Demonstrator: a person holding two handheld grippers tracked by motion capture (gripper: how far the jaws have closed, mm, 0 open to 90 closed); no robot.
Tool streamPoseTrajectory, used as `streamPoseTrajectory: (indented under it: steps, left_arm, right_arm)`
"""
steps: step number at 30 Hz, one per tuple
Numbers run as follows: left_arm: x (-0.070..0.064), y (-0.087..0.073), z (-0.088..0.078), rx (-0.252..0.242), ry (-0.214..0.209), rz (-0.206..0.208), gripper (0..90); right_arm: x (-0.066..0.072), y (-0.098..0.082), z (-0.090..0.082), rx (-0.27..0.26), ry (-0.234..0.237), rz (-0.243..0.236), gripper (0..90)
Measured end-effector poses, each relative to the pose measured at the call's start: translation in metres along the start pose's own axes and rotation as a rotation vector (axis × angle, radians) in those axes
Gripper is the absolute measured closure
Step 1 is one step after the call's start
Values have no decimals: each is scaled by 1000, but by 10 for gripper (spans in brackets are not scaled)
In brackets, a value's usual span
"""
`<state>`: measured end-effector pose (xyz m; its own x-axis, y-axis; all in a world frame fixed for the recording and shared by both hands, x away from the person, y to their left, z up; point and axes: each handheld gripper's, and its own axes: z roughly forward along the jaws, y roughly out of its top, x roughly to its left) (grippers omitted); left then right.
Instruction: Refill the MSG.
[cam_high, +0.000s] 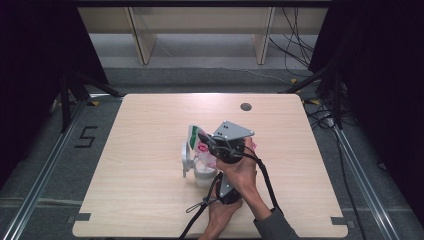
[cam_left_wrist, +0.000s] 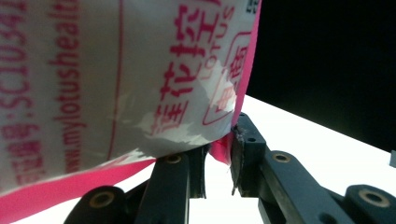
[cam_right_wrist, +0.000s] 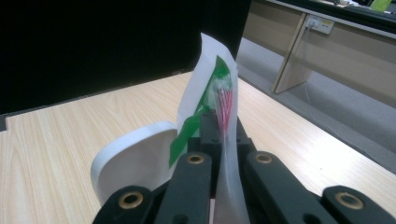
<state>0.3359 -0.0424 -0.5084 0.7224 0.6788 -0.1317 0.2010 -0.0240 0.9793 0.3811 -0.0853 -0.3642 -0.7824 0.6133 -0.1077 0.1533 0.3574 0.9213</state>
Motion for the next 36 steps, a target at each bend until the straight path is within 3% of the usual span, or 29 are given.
streamPoseTrajectory:
  steps: [3, 4, 5, 10, 12, 15, 16, 34, 36]
  left_arm:
    - [0, 1, -1, 8, -2, 16, 770]
    - [0, 1, -1, 9, -4, 18, 769]
    - [-1, 1, 0, -4, -3, 1, 769]
    - [0, 0, 0, -1, -1, 0, 769]
    - [1, 0, -2, 17, -1, 25, 769]
    - [0, 0, 0, 0, 0, -2, 770]
    - [-1, -1, 0, -1, 1, -2, 769]
    - [0, -1, 0, -2, 2, -1, 770]
    - [1, -1, -2, 14, 0, 15, 769]
  right_arm:
    - [-1, 1, -1, -21, 8, 14, 900]
    - [-2, 1, -3, -22, -7, -6, 900]
    - [-1, 1, -3, -17, -4, -3, 900]
    - [-1, 0, 0, -12, -6, 4, 900]
    - [-1, 1, -1, -15, -6, 1, 900]
    - [-2, 0, 0, -15, -16, -19, 900]
    - [0, -1, 1, -4, -3, 6, 900]
    - [0, -1, 1, -11, -12, -16, 900]
    - [0, -1, 2, -12, -10, -9, 900]
